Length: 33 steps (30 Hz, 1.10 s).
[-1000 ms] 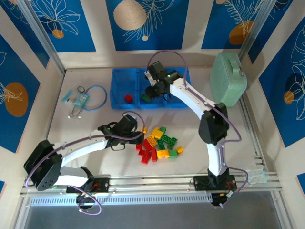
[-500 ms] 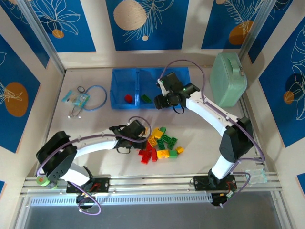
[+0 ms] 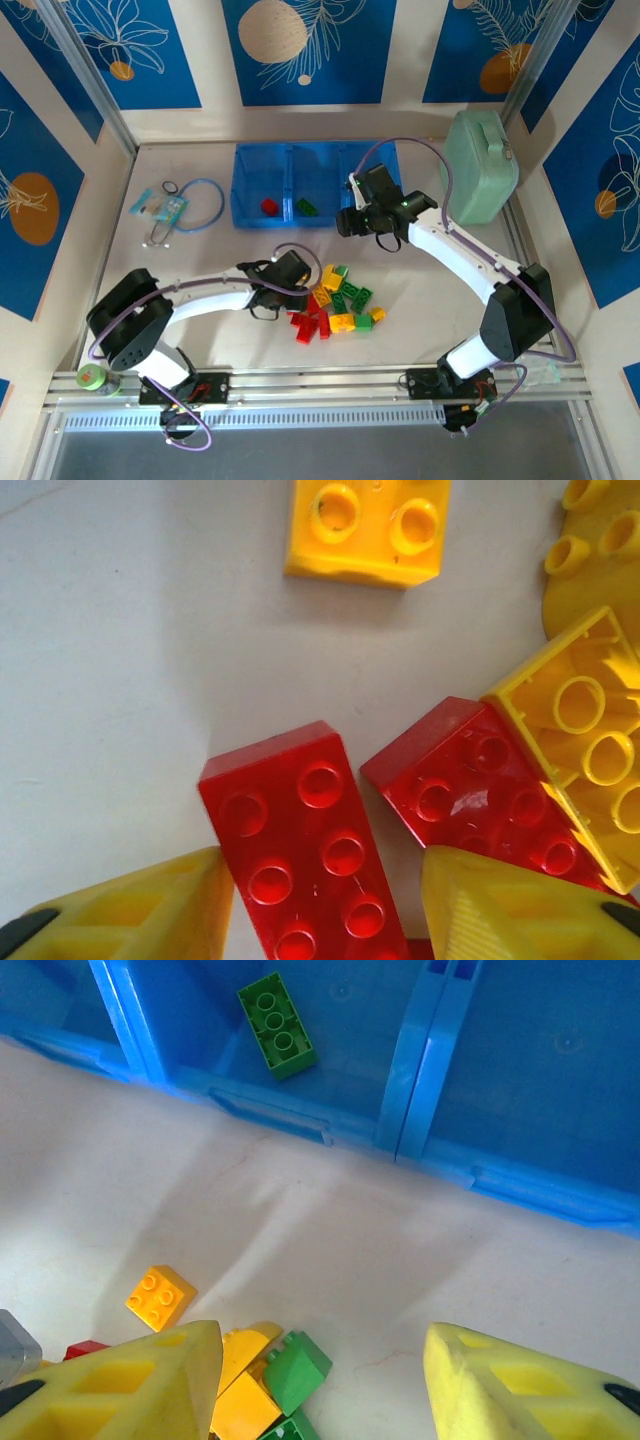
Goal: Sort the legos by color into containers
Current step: Pick up the lego from the middle-left of the table.
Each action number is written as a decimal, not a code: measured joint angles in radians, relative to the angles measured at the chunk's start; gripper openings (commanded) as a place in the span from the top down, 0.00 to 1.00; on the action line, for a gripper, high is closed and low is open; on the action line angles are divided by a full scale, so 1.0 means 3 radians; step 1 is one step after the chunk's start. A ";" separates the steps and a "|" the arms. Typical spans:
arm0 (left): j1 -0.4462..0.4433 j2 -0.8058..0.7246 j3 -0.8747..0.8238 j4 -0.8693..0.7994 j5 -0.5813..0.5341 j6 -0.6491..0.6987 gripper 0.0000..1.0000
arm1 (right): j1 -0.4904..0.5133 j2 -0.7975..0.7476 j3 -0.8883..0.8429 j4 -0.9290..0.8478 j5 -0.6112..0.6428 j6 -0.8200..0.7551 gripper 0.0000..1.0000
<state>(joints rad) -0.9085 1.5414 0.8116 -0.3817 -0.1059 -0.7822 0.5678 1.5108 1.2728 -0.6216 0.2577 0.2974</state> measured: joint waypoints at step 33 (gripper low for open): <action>-0.0006 -0.0004 -0.0076 -0.0198 -0.0179 -0.0008 0.65 | -0.0062 -0.0425 -0.0479 0.0189 -0.0011 0.0181 0.44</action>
<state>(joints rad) -0.9104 1.5402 0.7887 -0.4412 -0.1596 -0.7845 0.5491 1.3834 1.1290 -0.5648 0.2543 0.3515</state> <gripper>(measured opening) 0.376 0.557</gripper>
